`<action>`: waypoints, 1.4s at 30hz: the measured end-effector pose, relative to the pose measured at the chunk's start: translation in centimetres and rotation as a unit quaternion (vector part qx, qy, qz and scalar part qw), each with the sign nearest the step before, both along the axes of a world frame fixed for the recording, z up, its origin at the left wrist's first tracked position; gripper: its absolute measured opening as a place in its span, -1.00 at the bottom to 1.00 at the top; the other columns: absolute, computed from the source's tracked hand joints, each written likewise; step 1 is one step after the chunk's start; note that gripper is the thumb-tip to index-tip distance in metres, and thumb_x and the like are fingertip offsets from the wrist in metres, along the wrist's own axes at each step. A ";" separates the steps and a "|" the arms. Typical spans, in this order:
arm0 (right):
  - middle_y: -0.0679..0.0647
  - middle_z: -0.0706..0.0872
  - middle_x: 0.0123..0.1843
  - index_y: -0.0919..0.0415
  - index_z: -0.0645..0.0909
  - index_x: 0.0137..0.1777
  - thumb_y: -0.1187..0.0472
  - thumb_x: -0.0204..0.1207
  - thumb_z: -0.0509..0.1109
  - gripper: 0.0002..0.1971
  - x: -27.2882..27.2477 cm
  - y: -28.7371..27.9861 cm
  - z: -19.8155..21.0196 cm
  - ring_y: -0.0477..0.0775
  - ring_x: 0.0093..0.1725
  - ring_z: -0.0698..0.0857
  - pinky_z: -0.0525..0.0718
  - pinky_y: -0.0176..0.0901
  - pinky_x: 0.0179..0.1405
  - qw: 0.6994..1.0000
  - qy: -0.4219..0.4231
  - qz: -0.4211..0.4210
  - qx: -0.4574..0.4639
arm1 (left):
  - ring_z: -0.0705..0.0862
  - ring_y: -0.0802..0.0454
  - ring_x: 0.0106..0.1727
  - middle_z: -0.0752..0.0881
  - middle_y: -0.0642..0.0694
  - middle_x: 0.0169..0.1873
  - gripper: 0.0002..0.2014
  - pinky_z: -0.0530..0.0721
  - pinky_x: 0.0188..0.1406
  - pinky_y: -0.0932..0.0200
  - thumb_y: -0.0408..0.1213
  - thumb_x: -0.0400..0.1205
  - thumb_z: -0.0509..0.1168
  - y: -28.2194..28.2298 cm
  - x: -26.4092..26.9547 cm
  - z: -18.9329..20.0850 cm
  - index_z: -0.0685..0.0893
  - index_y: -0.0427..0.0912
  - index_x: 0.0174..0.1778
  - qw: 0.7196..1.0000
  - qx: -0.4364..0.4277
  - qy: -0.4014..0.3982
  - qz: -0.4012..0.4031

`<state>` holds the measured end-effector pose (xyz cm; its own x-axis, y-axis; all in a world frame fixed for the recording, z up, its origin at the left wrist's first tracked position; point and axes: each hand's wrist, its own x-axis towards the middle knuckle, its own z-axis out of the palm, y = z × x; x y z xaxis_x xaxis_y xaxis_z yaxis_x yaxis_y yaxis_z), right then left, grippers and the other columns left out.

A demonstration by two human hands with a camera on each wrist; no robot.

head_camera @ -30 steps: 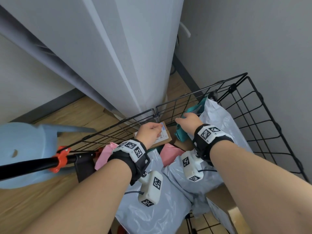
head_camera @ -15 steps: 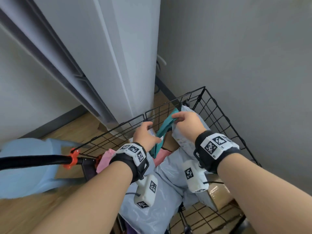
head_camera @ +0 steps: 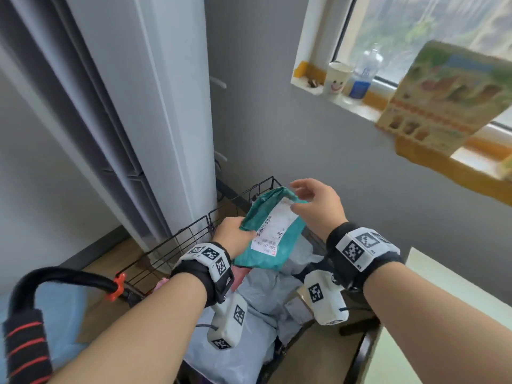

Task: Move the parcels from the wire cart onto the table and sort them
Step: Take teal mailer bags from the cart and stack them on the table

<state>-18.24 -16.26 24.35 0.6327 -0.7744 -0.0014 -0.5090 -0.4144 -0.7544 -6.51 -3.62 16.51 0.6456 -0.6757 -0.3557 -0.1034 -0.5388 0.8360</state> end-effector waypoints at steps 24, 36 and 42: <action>0.18 0.72 -0.10 0.20 0.66 -0.02 0.28 0.65 0.17 -0.79 -40.8 -4.7 10.5 0.20 -0.10 0.67 0.66 -0.02 -0.14 0.942 -0.018 -0.334 -0.014 | 0.67 0.12 -0.11 0.68 -0.06 0.02 -0.48 0.62 -0.25 0.30 -0.42 0.41 0.55 -13.1 -30.7 16.0 0.47 -0.15 0.21 0.961 -0.149 0.069 -0.222; 0.25 0.71 -0.18 0.21 0.64 -0.25 0.35 0.50 0.22 -0.81 -66.3 -7.8 7.4 0.29 -0.09 0.69 0.55 -0.07 -0.19 0.862 0.006 -0.505 0.045 | 0.73 -0.10 0.11 0.70 -0.16 0.14 -0.54 0.74 0.10 -0.06 -0.47 0.48 0.45 -19.4 -56.2 13.5 0.46 -0.21 0.25 0.920 -0.066 0.128 -0.365; 0.26 0.67 -0.10 0.25 0.66 -0.04 0.35 0.55 0.21 -0.81 -75.4 -8.9 3.3 0.26 -0.05 0.64 0.50 -0.09 -0.11 0.818 0.119 -0.557 0.081 | 0.77 -0.17 0.08 0.70 -0.22 0.16 -0.62 0.77 0.04 -0.08 -0.55 0.54 0.39 -21.7 -65.0 10.7 0.43 -0.15 0.15 0.909 0.001 0.206 -0.362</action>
<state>-93.63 -25.21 27.61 -0.4990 -0.8475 -0.1808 -0.6436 0.5021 -0.5776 -71.50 -25.30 27.18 -0.1558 -0.8701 -0.4676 -0.1103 -0.4551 0.8836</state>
